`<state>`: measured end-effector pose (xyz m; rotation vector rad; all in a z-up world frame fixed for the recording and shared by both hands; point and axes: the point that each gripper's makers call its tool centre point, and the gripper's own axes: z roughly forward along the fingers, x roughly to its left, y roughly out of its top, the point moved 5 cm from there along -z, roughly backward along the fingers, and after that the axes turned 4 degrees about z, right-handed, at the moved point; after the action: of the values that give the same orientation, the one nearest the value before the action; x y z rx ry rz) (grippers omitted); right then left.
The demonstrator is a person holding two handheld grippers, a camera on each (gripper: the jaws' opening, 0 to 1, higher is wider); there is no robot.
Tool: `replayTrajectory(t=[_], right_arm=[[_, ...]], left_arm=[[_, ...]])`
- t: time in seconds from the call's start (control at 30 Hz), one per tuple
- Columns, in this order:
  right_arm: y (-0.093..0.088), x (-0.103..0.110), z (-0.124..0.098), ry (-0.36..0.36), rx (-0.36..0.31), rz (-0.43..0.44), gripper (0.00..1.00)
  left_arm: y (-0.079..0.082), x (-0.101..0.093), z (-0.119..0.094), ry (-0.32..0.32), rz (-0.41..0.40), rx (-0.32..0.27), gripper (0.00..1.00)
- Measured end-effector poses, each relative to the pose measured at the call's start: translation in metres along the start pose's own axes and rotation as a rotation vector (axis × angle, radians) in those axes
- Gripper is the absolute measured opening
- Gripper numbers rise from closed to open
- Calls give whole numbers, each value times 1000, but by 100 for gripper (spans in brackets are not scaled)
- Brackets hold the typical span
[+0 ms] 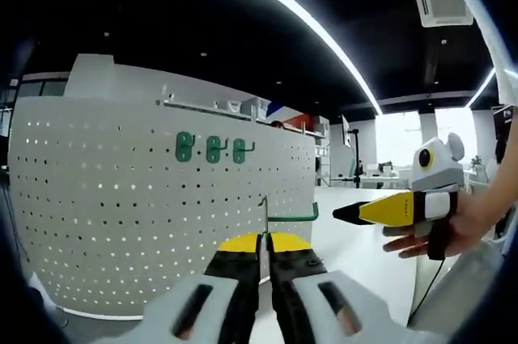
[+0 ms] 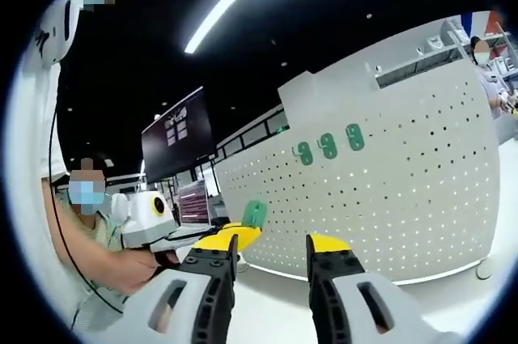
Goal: Insert the hook assembly into the mounting plate slot until the hook locks in place.
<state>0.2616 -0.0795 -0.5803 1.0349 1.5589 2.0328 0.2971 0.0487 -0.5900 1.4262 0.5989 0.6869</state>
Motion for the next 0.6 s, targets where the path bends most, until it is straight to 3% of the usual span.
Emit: replayTrajectory(t=[0.6], right_arm=[[3,12,15,40,-4,1,24]], left_arm=[[7,-10,-4,-15,-9,-24,2]])
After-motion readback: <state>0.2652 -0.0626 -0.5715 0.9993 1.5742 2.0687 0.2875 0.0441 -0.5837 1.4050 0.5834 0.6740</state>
